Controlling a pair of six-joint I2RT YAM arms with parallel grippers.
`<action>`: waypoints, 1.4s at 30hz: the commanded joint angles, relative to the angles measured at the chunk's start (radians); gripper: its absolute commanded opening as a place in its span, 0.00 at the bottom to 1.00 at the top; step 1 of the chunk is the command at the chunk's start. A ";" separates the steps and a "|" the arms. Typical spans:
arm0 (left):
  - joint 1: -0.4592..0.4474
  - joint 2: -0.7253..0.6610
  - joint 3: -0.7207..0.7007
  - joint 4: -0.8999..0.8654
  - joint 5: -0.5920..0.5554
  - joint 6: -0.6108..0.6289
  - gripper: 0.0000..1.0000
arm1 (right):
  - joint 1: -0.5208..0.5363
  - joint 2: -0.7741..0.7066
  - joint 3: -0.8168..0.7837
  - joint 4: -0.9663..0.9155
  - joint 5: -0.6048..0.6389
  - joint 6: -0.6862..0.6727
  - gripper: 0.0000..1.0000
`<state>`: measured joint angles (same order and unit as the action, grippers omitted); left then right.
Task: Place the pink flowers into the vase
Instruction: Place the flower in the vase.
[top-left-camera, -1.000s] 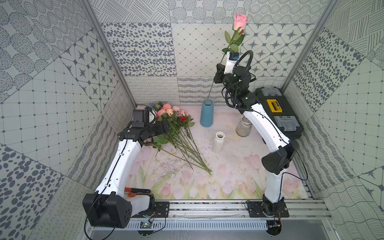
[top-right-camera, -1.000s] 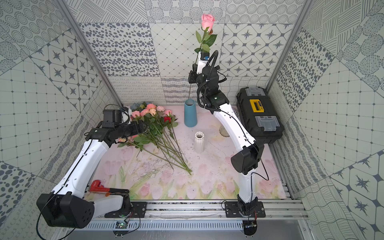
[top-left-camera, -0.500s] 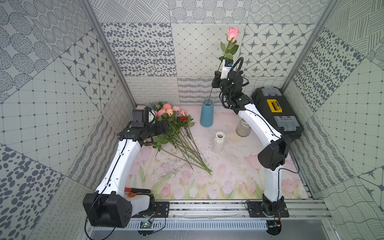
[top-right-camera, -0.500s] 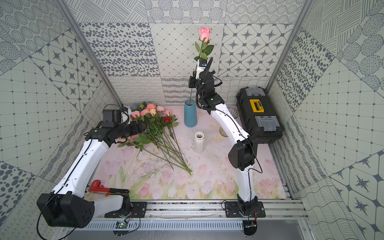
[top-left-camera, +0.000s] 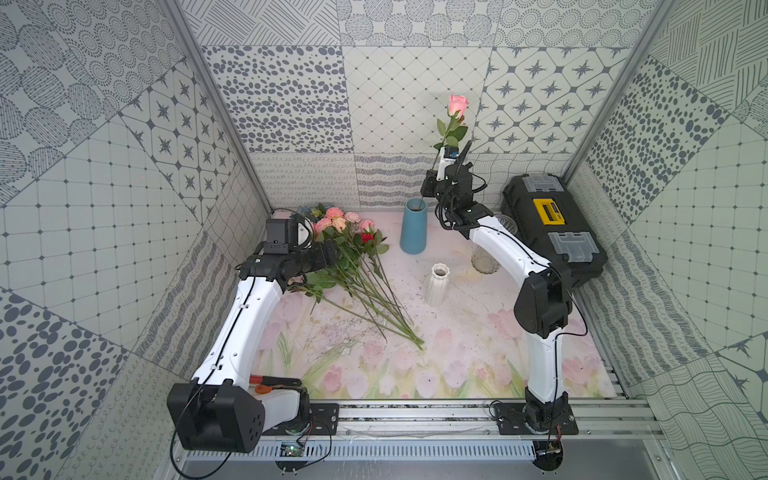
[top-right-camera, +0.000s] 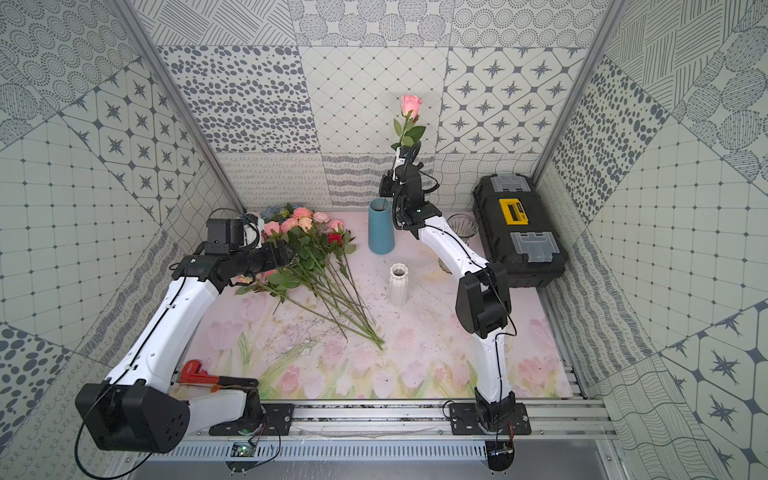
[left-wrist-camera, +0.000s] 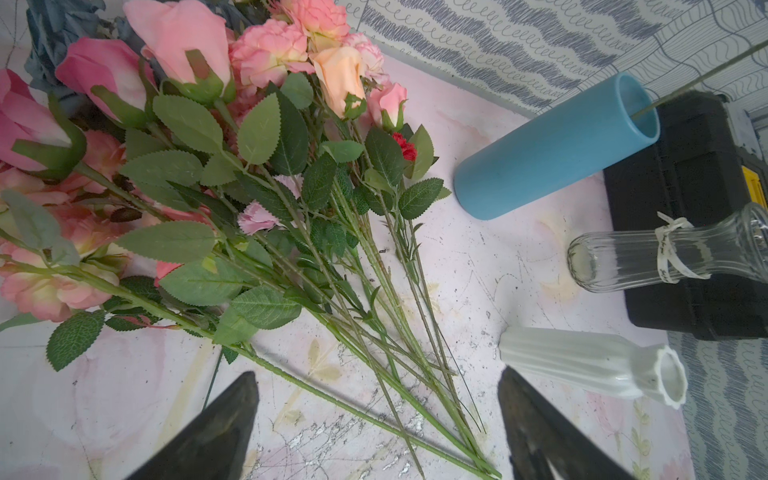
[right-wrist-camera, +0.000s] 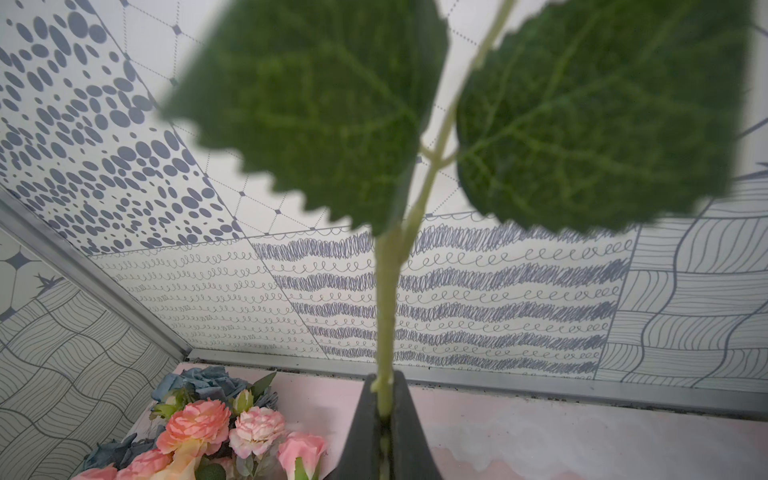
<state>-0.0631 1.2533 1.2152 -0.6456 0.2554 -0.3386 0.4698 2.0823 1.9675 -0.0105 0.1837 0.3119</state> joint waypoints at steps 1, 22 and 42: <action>0.016 0.007 0.010 0.010 0.004 0.008 0.91 | -0.002 0.032 -0.025 0.076 -0.005 0.031 0.00; 0.025 0.018 0.017 0.000 0.011 0.000 0.93 | -0.003 0.049 -0.104 0.073 -0.051 0.055 0.20; 0.063 0.018 0.020 -0.025 -0.078 -0.033 0.88 | 0.065 -0.236 -0.288 -0.159 0.007 0.023 0.64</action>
<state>-0.0158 1.2766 1.2285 -0.6582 0.2161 -0.3511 0.5106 1.9289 1.6894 -0.1101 0.1688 0.3408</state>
